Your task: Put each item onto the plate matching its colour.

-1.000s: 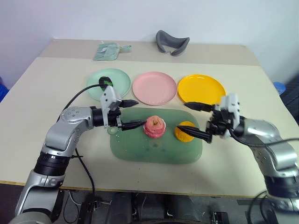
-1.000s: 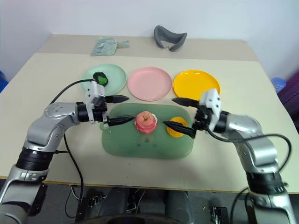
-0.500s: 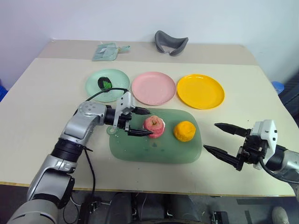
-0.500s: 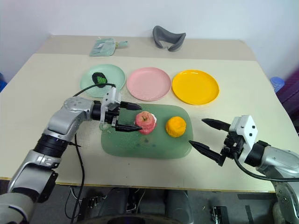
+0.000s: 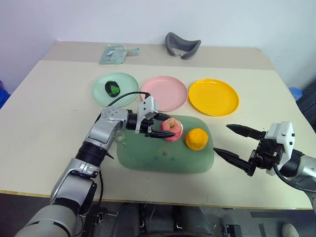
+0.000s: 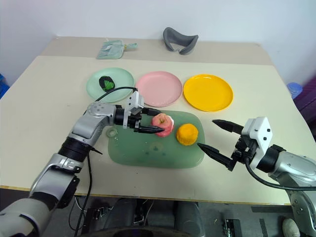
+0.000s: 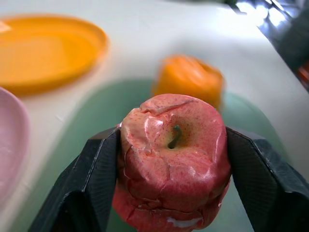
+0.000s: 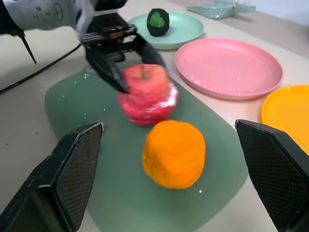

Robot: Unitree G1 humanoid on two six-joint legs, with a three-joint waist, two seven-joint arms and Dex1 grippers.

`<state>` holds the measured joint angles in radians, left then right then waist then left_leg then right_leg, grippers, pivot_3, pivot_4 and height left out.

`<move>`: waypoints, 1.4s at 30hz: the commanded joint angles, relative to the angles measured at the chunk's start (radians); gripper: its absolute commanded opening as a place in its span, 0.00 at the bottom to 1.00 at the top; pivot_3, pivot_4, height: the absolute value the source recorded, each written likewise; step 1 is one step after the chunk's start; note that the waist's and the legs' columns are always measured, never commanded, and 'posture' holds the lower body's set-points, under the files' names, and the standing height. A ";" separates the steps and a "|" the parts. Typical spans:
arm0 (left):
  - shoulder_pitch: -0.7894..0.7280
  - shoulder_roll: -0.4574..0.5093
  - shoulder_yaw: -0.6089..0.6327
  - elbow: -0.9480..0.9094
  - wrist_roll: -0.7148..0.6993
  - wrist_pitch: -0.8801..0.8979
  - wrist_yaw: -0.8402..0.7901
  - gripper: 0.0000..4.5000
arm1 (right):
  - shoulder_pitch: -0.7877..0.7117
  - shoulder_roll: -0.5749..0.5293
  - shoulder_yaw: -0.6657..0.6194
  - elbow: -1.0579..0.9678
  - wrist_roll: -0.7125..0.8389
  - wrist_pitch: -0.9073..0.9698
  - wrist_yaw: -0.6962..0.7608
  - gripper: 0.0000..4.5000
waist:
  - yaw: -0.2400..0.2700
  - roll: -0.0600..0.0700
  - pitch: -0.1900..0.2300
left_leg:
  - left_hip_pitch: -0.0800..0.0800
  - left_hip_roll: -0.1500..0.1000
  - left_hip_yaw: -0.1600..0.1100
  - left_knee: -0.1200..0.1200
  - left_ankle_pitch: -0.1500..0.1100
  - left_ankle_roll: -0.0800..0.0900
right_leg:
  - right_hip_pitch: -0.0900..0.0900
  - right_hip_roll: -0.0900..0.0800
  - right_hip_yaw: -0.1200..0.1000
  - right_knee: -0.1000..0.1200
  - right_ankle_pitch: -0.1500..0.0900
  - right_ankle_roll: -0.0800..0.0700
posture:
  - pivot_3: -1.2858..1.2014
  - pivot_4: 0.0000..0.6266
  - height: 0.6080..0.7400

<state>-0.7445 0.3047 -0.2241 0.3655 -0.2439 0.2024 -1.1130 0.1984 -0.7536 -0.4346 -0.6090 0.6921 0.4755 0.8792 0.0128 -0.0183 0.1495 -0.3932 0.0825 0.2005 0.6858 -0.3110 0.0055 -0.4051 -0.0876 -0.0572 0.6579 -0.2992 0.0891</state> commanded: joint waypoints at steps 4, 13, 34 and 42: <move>-0.268 -0.112 0.120 0.282 0.082 -0.061 0.386 0.72 | -0.078 0.005 0.037 0.016 -0.004 -0.033 -0.014 1.00 | 0.001 -0.002 0.001 | -0.001 -0.001 -0.002 0.000 0.000 0.000 | 0.000 0.000 -0.001 0.000 0.000 0.000 | 0.52 0.24 1.00; -0.508 -0.221 0.151 0.808 0.200 -0.181 0.688 0.72 | -0.190 0.019 0.128 0.106 -0.058 -0.081 -0.015 1.00 | -0.001 -0.003 0.002 | -0.003 -0.005 -0.009 -0.002 0.000 0.000 | 0.000 0.001 -0.001 -0.004 0.000 0.000 | 0.52 0.24 1.00; 0.115 0.185 0.184 -0.352 -0.110 0.132 0.040 1.00 | -0.327 0.072 0.332 0.281 -0.168 -0.106 0.006 1.00 | -0.027 -0.001 0.003 | -0.007 -0.003 -0.011 -0.001 0.001 -0.002 | -0.004 0.001 -0.004 -0.001 0.000 0.000 | 0.52 0.24 1.00; 0.298 0.393 0.261 -0.579 -0.259 0.206 -0.099 1.00 | -0.368 0.110 0.407 0.409 -0.222 -0.186 0.082 1.00 | -0.001 -0.001 0.003 | -0.006 -0.003 -0.011 0.003 0.001 -0.002 | 0.000 0.001 -0.005 0.001 0.000 0.000 | 0.52 0.24 1.00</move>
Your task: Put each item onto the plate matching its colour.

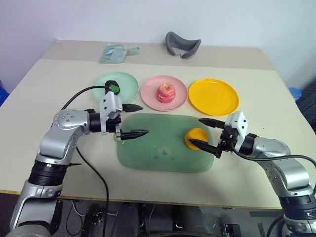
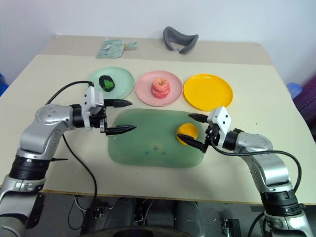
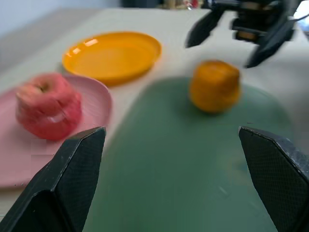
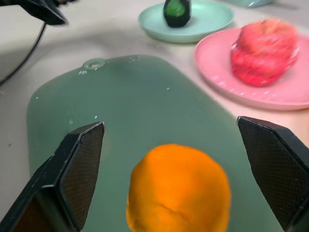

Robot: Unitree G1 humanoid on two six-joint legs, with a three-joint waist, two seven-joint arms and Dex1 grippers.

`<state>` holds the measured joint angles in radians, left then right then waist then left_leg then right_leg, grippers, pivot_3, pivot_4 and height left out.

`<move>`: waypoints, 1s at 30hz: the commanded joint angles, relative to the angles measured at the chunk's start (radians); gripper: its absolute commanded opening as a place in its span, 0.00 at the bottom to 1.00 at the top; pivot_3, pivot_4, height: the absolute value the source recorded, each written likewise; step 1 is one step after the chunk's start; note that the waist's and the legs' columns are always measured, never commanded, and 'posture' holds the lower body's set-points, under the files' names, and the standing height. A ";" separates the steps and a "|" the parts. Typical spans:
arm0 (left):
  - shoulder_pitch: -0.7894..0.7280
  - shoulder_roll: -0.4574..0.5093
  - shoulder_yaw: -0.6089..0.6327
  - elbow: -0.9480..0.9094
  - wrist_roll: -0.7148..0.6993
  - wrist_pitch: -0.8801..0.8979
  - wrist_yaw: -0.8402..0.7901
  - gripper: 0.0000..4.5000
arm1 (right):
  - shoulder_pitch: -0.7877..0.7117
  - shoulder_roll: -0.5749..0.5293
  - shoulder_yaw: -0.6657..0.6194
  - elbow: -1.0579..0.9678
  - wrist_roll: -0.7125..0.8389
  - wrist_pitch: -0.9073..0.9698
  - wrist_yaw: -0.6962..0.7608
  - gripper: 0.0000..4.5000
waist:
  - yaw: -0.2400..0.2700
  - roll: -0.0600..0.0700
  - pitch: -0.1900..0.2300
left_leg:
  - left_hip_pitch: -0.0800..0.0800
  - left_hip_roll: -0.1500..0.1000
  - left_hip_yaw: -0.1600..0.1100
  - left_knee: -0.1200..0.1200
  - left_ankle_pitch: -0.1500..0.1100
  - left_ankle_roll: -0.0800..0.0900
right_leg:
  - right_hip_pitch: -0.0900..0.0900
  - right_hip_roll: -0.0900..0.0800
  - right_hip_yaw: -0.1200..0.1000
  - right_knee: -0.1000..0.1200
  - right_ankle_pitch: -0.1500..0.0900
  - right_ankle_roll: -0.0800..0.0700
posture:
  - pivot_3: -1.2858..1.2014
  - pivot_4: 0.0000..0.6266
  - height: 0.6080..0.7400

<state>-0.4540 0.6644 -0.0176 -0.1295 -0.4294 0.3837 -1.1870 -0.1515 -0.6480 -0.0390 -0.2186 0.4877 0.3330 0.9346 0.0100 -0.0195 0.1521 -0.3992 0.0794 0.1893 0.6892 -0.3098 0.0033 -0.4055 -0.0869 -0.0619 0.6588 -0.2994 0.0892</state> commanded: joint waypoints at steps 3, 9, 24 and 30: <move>0.057 0.091 0.085 -0.138 -0.125 0.056 -0.065 1.00 | -0.028 0.011 0.036 0.063 -0.044 -0.078 0.053 1.00 | 0.000 0.000 0.000 | 0.000 0.000 -0.001 0.000 0.000 0.000 | 0.000 0.000 0.000 0.000 0.000 0.000 | 0.52 0.24 1.00; 0.142 0.218 0.141 -0.228 -0.230 0.126 -0.147 1.00 | -0.063 0.034 0.061 0.142 -0.075 -0.122 0.086 1.00 | -0.006 0.001 0.000 | 0.001 0.001 -0.001 0.000 0.000 0.000 | -0.001 0.000 0.001 0.001 0.000 0.000 | 0.52 0.24 1.00; 0.196 0.223 0.189 -0.326 -0.256 0.143 0.001 1.00 | -0.254 0.089 0.002 0.298 -0.057 -0.129 0.070 0.62 | -0.010 0.002 0.001 | 0.001 0.000 0.000 0.000 0.000 0.000 | -0.002 0.000 0.002 0.003 0.000 0.000 | 0.52 0.24 1.00; 0.176 0.141 0.148 -0.383 -0.223 0.176 0.194 1.00 | -0.609 0.132 -0.008 0.773 -0.219 -0.353 -0.087 0.62 | -0.026 0.003 0.002 | 0.001 0.000 0.000 0.000 0.000 0.000 | -0.003 0.000 0.002 0.003 0.000 -0.001 | 0.52 0.24 1.00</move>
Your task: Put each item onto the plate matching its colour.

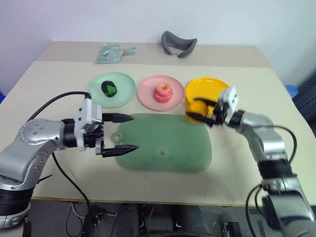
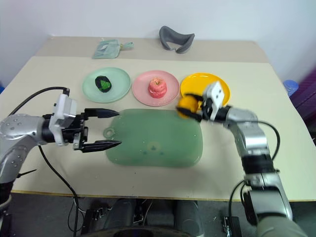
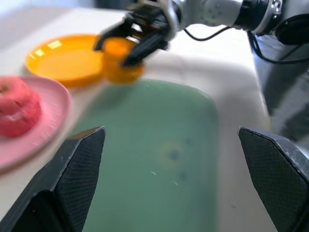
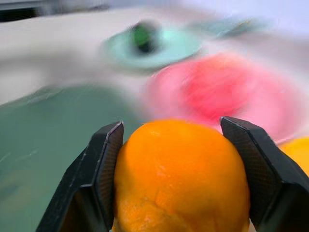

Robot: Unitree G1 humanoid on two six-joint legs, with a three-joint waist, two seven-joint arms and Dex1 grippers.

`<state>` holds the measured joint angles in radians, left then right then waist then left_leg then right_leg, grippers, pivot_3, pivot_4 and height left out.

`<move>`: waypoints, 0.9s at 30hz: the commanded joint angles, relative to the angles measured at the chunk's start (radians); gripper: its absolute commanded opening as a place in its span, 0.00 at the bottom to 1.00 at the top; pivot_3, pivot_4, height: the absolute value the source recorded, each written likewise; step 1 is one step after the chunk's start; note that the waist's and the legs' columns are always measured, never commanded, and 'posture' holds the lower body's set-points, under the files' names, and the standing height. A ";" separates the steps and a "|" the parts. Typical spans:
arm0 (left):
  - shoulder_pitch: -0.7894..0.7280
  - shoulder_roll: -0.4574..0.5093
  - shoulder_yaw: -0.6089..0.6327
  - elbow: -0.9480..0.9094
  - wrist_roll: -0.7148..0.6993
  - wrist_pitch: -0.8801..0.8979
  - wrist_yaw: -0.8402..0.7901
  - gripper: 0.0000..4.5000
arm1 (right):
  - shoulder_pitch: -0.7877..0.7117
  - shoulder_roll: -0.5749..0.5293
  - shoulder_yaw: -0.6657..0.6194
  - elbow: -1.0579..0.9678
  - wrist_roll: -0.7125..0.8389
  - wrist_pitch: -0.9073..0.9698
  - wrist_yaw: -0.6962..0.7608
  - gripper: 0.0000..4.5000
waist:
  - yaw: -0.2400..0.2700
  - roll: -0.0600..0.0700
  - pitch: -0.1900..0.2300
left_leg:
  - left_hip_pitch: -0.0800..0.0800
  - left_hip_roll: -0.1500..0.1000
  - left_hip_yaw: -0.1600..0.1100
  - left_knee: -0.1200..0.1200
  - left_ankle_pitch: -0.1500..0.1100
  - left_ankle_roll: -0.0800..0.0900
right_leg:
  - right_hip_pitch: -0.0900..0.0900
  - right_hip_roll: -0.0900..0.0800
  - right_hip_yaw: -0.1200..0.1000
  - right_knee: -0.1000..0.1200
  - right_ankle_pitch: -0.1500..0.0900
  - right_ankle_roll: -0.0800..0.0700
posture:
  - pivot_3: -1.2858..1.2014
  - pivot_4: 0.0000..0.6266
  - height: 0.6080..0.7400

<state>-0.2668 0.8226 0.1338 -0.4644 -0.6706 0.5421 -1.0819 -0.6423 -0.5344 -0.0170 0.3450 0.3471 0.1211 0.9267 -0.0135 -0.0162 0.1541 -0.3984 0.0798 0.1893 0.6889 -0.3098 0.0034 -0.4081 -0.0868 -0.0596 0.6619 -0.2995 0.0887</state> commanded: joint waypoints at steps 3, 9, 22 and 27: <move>-0.007 -0.051 -0.026 -0.063 0.068 0.007 0.168 1.00 | -0.262 0.042 -0.021 0.515 -0.139 -0.256 -0.118 0.62 | -0.003 0.000 0.000 | 0.000 0.000 0.001 -0.002 0.000 0.000 | -0.001 0.000 0.000 0.000 -0.001 -0.001 | 0.52 0.24 1.00; -0.020 -0.096 -0.040 -0.084 0.160 -0.002 0.311 1.00 | -0.408 0.092 -0.013 0.892 -0.238 -0.338 -0.160 0.62 | -0.007 0.002 0.001 | 0.001 0.000 0.003 -0.003 0.000 0.000 | 0.000 0.000 0.001 0.000 -0.001 -0.001 | 0.52 0.24 1.00; 0.076 -0.154 0.061 -0.177 0.048 0.079 0.427 1.00 | -0.425 0.041 -0.096 0.801 -0.186 -0.398 0.083 0.99 | -0.008 0.006 0.003 | 0.002 0.001 0.003 -0.003 0.001 -0.001 | -0.001 -0.001 0.002 0.001 -0.001 -0.001 | 0.52 0.24 1.00; 0.099 -0.164 0.074 -0.121 0.043 0.030 0.393 1.00 | -0.137 -0.003 -0.108 0.231 -0.045 -0.177 0.191 0.99 | 0.004 0.006 0.003 | 0.003 0.002 0.002 -0.003 0.000 -0.001 | 0.000 -0.001 0.002 0.000 -0.001 -0.001 | 0.52 0.24 1.00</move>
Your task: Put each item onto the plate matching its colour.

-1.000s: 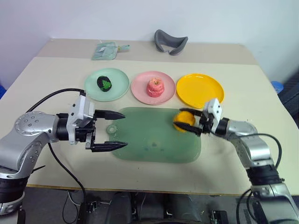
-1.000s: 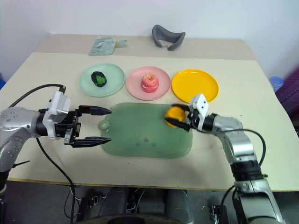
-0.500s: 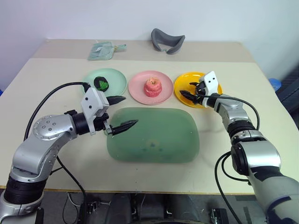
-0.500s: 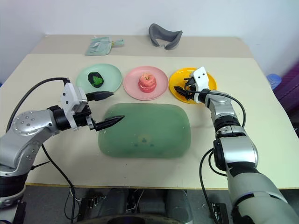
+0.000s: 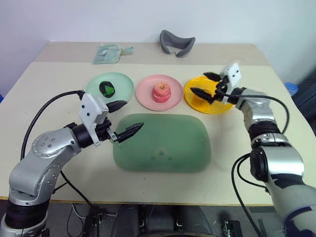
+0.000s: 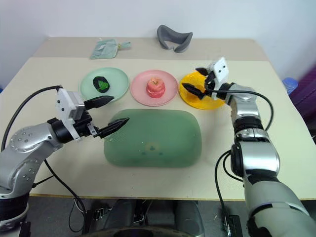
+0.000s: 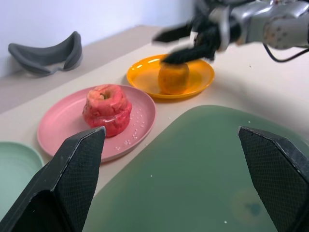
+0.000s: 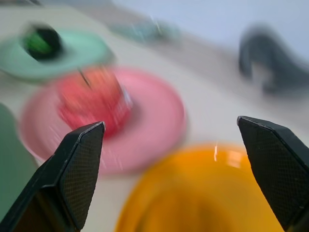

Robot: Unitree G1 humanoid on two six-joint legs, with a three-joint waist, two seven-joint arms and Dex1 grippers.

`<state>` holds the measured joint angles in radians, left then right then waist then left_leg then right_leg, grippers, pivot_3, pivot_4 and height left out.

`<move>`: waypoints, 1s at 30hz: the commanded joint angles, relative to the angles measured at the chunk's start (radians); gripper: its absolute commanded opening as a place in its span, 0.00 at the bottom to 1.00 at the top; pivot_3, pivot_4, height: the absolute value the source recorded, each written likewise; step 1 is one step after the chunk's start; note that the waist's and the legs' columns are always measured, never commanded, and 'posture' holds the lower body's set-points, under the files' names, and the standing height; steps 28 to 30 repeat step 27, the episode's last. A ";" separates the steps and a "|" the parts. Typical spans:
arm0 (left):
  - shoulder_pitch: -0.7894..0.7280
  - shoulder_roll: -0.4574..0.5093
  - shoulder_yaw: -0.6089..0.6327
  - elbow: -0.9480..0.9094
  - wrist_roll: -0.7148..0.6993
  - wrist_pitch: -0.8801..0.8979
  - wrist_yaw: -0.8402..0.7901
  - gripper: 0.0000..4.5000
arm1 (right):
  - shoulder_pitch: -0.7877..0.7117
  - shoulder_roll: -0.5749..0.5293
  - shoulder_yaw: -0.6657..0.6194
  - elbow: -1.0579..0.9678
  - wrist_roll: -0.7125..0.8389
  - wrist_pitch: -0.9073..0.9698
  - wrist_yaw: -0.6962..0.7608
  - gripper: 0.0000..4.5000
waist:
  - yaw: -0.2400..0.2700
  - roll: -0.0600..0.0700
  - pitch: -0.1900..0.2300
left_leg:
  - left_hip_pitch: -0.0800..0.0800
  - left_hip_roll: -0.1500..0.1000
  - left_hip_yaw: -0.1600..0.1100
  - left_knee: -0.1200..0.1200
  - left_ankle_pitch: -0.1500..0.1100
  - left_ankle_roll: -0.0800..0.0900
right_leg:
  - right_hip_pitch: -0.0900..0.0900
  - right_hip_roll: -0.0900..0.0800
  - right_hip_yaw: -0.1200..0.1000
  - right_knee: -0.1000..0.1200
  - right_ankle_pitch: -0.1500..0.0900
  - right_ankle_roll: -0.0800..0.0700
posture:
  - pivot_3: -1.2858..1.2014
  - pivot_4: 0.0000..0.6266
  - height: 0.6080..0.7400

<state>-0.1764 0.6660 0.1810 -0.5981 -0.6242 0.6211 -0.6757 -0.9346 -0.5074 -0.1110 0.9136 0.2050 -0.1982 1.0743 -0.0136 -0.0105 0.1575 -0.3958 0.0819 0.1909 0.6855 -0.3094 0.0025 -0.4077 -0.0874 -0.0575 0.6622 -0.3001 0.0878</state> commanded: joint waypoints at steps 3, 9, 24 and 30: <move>0.052 0.007 0.004 0.056 0.058 -0.081 -0.018 1.00 | 0.407 -0.058 -0.025 -0.764 0.201 0.363 -0.014 0.99 | 0.005 0.000 0.000 | 0.000 0.000 -0.001 0.000 0.000 0.000 | 0.000 0.000 0.000 -0.001 0.000 0.000 | 0.52 0.24 1.00; 0.097 -0.022 -0.022 0.136 0.128 -0.142 0.000 1.00 | 0.751 -0.041 -0.061 -1.160 0.146 0.472 -0.262 0.99 | -0.004 0.001 0.000 | 0.001 -0.002 0.001 -0.001 0.000 -0.001 | 0.000 0.000 0.000 0.000 0.000 0.000 | 0.52 0.24 1.00; 0.174 0.027 0.053 0.165 0.143 -0.170 -0.052 1.00 | 1.127 -0.025 -0.201 -1.249 0.120 0.424 -0.432 0.99 | 0.001 0.000 0.000 | 0.003 -0.003 0.000 -0.002 0.000 -0.001 | 0.002 0.000 0.000 -0.001 0.000 -0.001 | 0.52 0.24 1.00; 0.175 0.027 0.051 0.171 0.143 -0.170 -0.058 1.00 | 1.117 -0.027 -0.191 -1.208 0.115 0.400 -0.425 0.99 | 0.001 0.000 0.000 | 0.004 -0.002 0.000 -0.002 0.000 -0.001 | 0.002 0.001 0.000 -0.001 0.000 -0.001 | 0.52 0.24 1.00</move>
